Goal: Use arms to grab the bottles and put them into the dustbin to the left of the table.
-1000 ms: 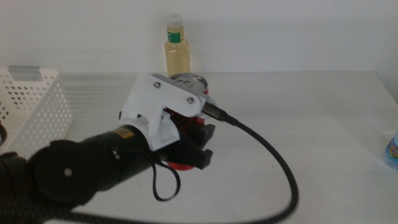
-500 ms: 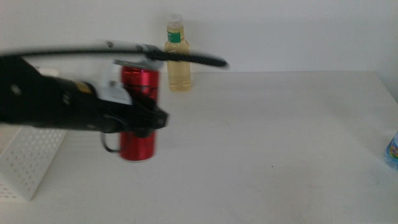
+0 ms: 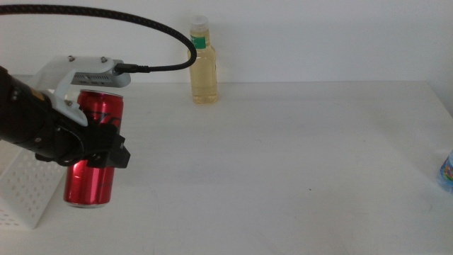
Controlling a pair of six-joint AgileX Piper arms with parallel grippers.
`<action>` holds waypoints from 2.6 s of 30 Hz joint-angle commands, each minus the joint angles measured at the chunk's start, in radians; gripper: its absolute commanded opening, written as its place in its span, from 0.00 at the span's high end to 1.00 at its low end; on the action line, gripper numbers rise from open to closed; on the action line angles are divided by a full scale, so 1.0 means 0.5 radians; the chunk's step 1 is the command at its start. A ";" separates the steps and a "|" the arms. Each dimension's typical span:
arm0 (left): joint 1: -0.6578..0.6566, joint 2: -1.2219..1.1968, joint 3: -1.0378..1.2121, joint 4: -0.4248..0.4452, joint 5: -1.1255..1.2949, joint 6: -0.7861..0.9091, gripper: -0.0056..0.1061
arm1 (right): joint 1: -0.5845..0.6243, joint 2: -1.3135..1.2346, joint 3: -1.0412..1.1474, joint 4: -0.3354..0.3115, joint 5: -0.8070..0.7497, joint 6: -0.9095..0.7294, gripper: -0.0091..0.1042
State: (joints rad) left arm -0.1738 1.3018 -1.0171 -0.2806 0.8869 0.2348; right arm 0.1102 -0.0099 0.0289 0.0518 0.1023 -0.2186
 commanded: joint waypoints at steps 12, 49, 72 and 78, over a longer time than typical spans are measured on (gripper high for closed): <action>0.321 0.173 -0.571 0.331 0.418 -0.342 0.99 | -0.014 -0.054 -0.016 -0.025 -0.151 -0.011 0.33; 1.013 1.049 -1.371 0.511 0.815 0.229 0.99 | -0.014 -0.054 -0.016 -0.025 -0.151 -0.011 0.33; 1.006 1.505 -1.371 0.444 0.712 0.228 0.99 | -0.014 -0.054 -0.016 -0.025 -0.151 -0.011 0.33; 1.004 1.508 -1.371 0.444 0.713 0.272 0.84 | -0.014 -0.054 -0.016 -0.025 -0.151 -0.011 0.33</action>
State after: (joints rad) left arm 0.3334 2.1210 -1.6666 -0.0505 1.2136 0.3613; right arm 0.1102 -0.0099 0.0289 0.0518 0.1023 -0.2186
